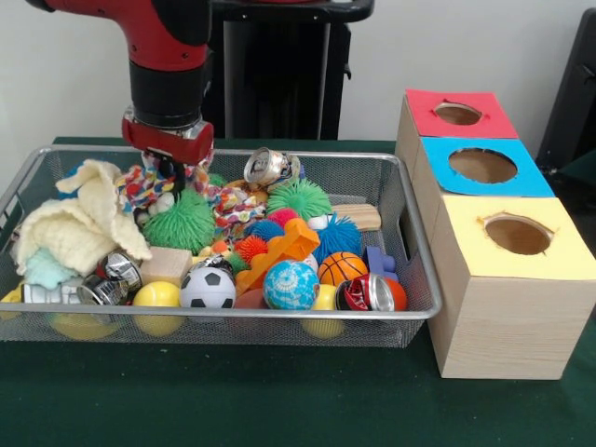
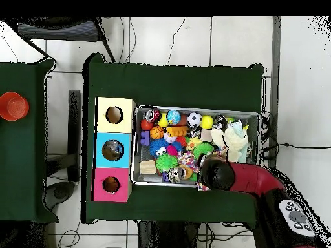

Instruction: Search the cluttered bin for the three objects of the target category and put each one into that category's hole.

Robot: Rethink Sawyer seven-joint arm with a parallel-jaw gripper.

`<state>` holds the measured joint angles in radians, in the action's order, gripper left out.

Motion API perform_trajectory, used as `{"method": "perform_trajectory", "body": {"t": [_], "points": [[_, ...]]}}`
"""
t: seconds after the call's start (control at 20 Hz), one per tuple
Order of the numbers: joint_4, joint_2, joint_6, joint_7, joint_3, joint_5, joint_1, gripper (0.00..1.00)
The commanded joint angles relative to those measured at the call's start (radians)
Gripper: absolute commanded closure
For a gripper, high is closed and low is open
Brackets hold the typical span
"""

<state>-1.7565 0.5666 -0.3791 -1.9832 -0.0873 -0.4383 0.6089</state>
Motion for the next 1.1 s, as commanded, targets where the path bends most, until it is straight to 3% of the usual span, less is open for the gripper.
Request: {"method": "perform_trajectory", "body": {"t": [0.05, 0.55, 0.95, 1.0, 1.1], "points": [[0.063, -0.079, -0.157, 0.058, 0.053, -0.066, 0.029, 1.0], [0.025, -0.07, -0.125, 0.066, 0.082, -0.091, 0.074, 1.0], [0.034, -0.056, -0.137, 0.079, 0.099, -0.123, 0.056, 1.0], [0.029, -0.053, -0.128, 0.088, 0.092, -0.132, 0.061, 0.0], [0.03, -0.051, -0.141, 0.107, 0.084, -0.138, 0.061, 0.0]]}}
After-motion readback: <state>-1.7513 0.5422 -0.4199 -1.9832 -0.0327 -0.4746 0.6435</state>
